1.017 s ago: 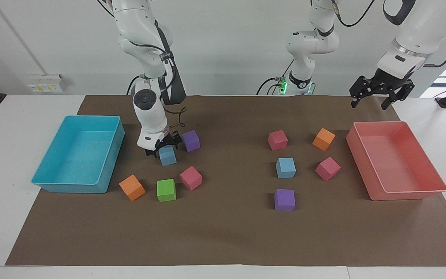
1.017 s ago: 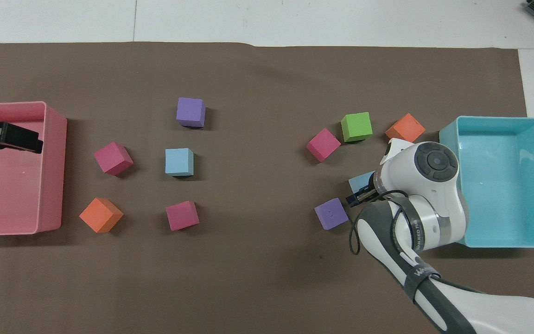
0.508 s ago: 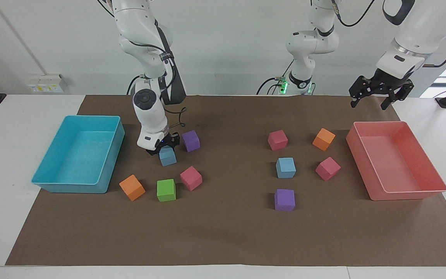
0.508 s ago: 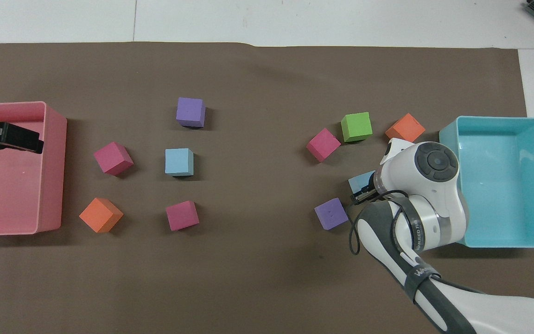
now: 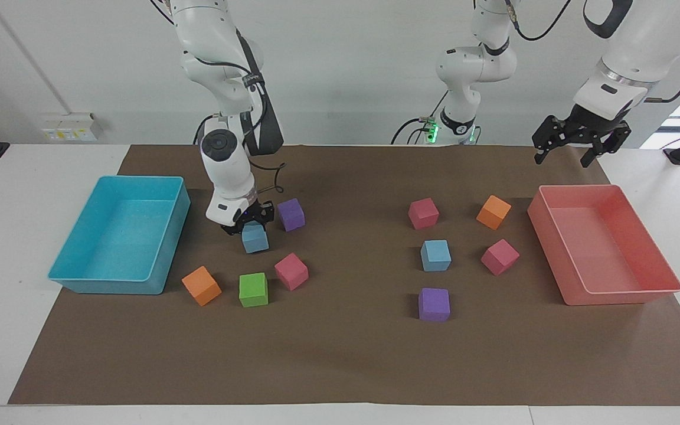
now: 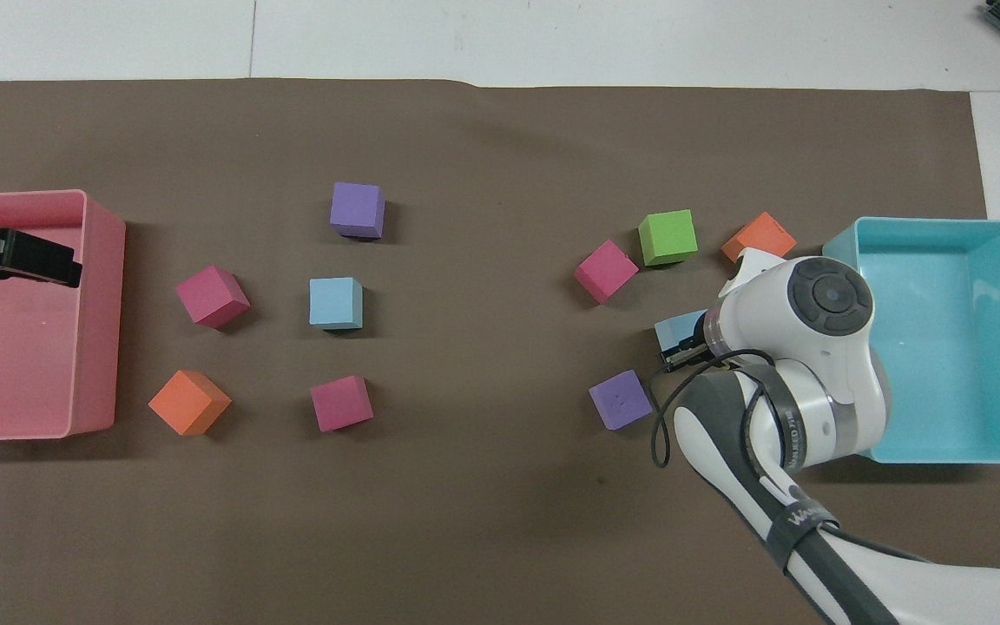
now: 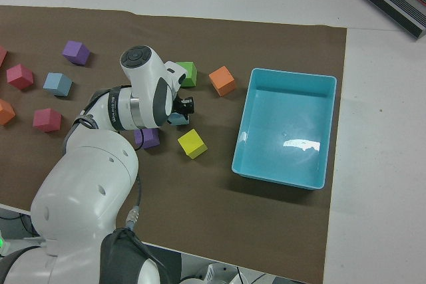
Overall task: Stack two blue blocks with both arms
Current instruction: 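Lower the right gripper onto the light-blue cube and close it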
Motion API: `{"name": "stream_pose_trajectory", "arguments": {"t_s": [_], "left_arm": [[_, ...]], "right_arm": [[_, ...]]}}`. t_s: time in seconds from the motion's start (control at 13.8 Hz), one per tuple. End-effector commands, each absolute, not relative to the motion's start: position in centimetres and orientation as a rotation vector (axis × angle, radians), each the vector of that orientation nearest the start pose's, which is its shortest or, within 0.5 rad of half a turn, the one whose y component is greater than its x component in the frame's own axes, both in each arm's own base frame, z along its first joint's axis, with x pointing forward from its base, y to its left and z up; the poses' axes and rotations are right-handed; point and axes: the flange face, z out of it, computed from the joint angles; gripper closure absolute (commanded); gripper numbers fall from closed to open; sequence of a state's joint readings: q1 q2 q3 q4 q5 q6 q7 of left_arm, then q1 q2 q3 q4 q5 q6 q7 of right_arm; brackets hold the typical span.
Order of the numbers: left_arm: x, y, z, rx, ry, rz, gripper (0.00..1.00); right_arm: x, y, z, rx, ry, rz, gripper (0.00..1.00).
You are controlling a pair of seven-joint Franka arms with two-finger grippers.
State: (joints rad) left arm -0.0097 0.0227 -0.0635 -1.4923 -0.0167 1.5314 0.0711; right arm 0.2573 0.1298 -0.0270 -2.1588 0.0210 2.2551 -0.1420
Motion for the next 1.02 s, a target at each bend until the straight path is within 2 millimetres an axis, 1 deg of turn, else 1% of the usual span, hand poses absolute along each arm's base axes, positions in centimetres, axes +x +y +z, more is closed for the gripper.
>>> {"name": "stream_pose_trajectory", "arguments": {"t_s": [0.0,0.29,0.36,0.58,0.65,0.73,0.8,0.87,0.94], "left_arm": [[55.4,-4.2,65.0,-3.139,0.237,-0.015,0.0],[55.4,-4.2,65.1,-3.138,0.237,-0.017,0.0],[55.3,-4.2,65.0,-3.138,0.237,-0.015,0.0],[55.3,-4.2,65.0,-3.138,0.237,-0.015,0.0],[55.3,-4.2,65.0,-3.138,0.237,-0.015,0.0],[55.3,-4.2,65.0,-3.138,0.237,-0.015,0.0],[55.4,-4.1,65.1,-3.138,0.237,-0.017,0.0],[55.4,-4.1,65.1,-3.138,0.237,-0.017,0.0],[55.4,-4.1,65.1,-3.138,0.237,-0.017,0.0]], "right_arm": [[53.4,13.1,37.7,-3.076,-0.465,0.051,1.0],[53.8,13.6,42.4,-3.087,-0.394,0.105,1.0],[53.8,14.4,43.3,-3.092,-0.399,0.12,1.0],[53.8,17.4,44.1,-3.111,-0.357,0.093,1.0],[54.1,17.6,44.2,-3.111,-0.349,0.089,1.0],[54.5,17.9,44.7,-3.11,-0.342,0.075,1.0],[54.6,18.9,44.8,-3.11,-0.336,0.073,1.0],[54.8,20.2,44.4,-3.117,-0.314,0.082,1.0],[55.1,21.7,44.6,-3.119,-0.281,0.067,1.0]]}}
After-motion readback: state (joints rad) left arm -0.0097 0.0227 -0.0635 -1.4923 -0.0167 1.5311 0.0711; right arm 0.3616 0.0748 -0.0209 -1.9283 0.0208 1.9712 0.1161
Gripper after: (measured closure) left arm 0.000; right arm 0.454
